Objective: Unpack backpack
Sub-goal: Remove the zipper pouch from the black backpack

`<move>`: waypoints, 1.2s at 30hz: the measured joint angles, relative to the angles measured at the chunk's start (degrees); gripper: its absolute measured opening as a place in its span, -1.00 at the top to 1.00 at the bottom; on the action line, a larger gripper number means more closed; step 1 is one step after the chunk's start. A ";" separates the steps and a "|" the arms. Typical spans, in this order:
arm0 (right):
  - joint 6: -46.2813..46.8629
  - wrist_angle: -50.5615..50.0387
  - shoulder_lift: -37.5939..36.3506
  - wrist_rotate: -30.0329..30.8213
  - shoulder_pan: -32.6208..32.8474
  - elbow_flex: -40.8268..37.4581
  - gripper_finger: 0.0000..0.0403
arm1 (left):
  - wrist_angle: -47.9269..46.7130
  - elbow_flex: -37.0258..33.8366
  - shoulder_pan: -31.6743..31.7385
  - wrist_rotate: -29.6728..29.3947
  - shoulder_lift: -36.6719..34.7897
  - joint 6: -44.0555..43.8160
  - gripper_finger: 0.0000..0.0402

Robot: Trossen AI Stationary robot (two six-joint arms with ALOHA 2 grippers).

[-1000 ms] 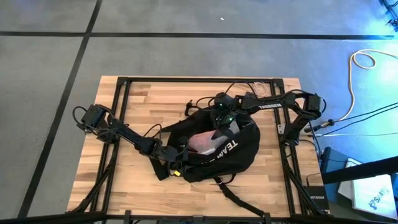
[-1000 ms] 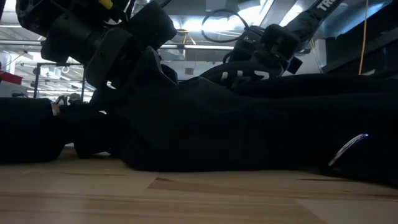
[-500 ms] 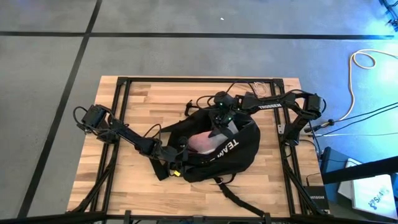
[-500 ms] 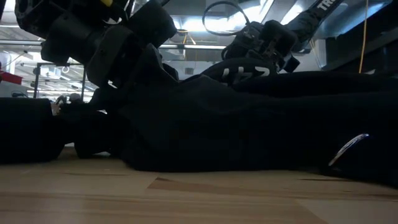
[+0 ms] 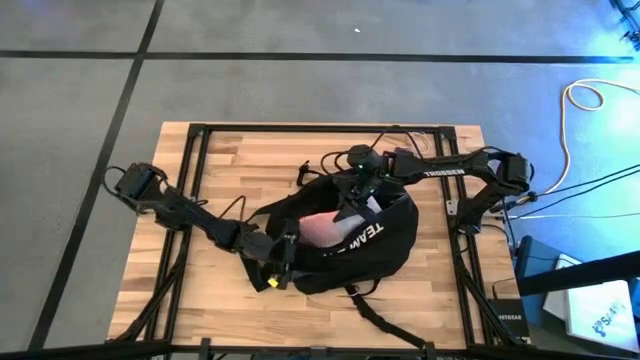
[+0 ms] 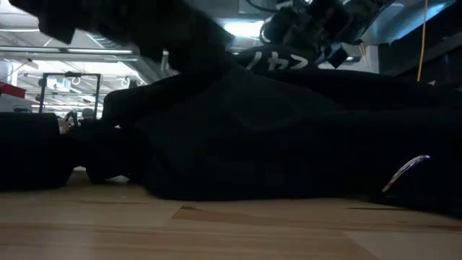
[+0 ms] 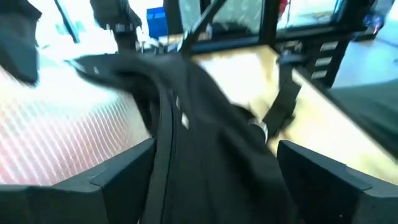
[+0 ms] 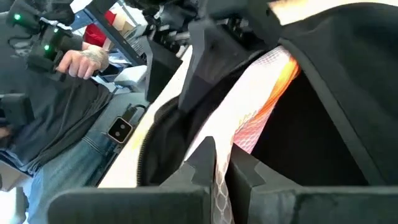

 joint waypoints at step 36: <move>-7.89 -36.94 -0.88 40.13 4.92 32.53 1.00 | -3.86 0.15 -3.70 -0.52 -3.34 -0.14 -0.57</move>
